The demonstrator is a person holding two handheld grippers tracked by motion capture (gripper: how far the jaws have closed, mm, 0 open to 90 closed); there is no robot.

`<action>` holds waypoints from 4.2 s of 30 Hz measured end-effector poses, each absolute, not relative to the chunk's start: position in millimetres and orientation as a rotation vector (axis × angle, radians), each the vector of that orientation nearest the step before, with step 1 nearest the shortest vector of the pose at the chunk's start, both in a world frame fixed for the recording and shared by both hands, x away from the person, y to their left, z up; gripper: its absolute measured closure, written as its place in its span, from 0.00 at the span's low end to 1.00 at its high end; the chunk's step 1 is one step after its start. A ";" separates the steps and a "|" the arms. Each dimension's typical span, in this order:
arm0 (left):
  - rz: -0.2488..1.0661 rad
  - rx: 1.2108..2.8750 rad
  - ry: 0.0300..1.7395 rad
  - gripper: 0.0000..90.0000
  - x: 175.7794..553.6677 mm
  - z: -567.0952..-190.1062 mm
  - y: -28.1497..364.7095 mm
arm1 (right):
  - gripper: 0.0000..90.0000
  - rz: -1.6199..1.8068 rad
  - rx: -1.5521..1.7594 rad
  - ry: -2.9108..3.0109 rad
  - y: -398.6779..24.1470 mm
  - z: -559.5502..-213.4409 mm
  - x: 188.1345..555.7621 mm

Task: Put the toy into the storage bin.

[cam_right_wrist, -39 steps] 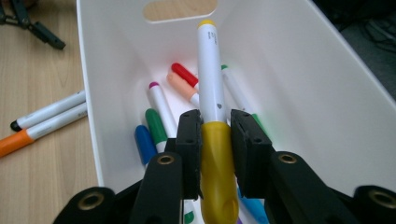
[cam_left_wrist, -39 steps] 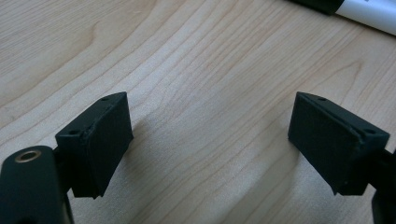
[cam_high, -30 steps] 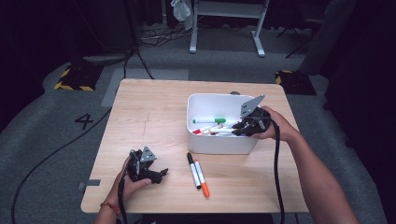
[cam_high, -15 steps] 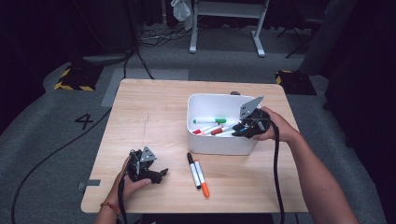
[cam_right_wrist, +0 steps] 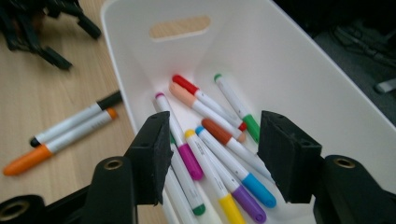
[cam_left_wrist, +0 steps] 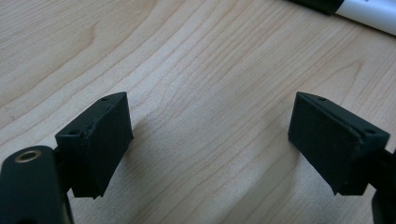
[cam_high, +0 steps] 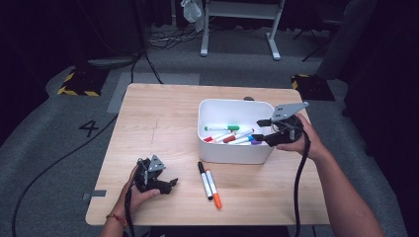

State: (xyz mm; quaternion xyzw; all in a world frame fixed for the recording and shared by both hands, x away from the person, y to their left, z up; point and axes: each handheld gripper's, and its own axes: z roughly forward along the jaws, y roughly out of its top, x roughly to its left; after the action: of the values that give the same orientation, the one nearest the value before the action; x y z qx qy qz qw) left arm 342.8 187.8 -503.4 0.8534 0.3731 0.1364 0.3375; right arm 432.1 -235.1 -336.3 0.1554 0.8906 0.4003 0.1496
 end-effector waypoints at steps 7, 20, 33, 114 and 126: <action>0.356 2.223 0.973 0.15 342.8 -503.5 187.7 | 0.42 1.281 0.512 2.444 -246.7 -334.1 392.3; 0.356 2.224 0.972 0.15 342.8 -503.4 187.8 | 0.36 1.316 0.467 2.486 -214.6 -383.0 342.6; 0.356 2.224 0.972 0.15 342.8 -503.4 187.8 | 0.38 1.194 0.369 2.713 -161.0 -458.3 318.6; 0.359 2.220 0.977 0.15 342.9 -503.5 187.1 | 0.83 1.139 0.189 2.593 -220.1 -394.2 355.9; 0.356 2.218 0.979 0.15 342.8 -503.6 187.0 | 0.83 1.240 0.154 2.548 -239.3 -345.9 375.8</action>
State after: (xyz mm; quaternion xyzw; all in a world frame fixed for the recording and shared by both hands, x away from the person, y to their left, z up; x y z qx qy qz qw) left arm 342.8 187.0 -503.6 0.8517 0.3759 0.1369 0.3386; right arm 375.8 -239.3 -345.9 0.0537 0.8875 0.4319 0.1514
